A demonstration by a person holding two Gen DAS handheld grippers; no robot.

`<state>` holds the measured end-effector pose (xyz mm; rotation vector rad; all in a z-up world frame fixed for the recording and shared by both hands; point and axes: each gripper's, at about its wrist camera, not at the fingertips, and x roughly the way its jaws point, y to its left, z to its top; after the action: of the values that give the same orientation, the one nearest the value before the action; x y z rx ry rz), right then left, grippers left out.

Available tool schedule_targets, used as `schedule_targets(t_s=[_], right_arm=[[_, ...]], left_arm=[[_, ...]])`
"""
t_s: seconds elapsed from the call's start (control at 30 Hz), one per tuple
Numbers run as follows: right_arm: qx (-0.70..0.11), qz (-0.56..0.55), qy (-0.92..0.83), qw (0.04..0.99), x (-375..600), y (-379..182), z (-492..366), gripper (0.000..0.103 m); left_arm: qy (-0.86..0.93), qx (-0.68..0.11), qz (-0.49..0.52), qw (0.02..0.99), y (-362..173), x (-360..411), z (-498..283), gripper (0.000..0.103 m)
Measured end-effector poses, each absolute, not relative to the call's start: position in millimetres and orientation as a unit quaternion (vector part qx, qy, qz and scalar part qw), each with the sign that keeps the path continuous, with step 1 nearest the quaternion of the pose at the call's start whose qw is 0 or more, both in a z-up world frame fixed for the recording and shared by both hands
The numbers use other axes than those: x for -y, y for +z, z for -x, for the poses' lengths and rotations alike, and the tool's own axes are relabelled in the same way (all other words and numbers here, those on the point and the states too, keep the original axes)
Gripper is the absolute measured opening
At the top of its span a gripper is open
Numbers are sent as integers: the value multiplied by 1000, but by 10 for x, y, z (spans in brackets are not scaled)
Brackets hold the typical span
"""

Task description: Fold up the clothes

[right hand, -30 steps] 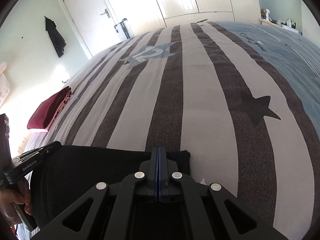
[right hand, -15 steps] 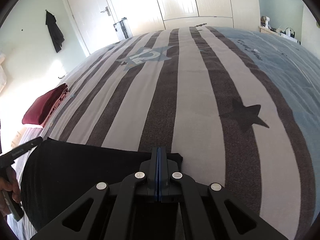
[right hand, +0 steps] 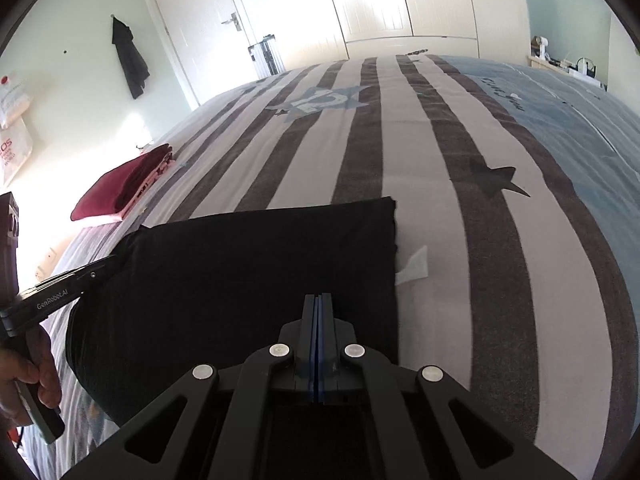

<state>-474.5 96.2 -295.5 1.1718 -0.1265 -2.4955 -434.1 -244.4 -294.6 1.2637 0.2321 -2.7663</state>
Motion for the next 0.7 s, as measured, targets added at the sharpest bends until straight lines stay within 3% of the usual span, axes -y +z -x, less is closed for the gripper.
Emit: schedule_targets(t_s=[0.2, 0.37, 0.6, 0.7], right_arm=[[47, -416, -893, 164, -1219, -2893, 4781, 1], [52, -408, -893, 183, -1165, -2744, 4561, 5], [40, -427, -878, 213, -896, -2927, 4198, 5], [46, -424, -880, 208, -1015, -3012, 4189, 0]], left_arm=[[-900, -112, -415, 73, -2815, 2783, 4170, 2], [-911, -114, -396, 9, -2572, 2368, 3950, 2], [-904, -95, -416, -3, -2855, 2057, 3800, 2], [-906, -81, -415, -12, -2918, 2123, 3766, 2]])
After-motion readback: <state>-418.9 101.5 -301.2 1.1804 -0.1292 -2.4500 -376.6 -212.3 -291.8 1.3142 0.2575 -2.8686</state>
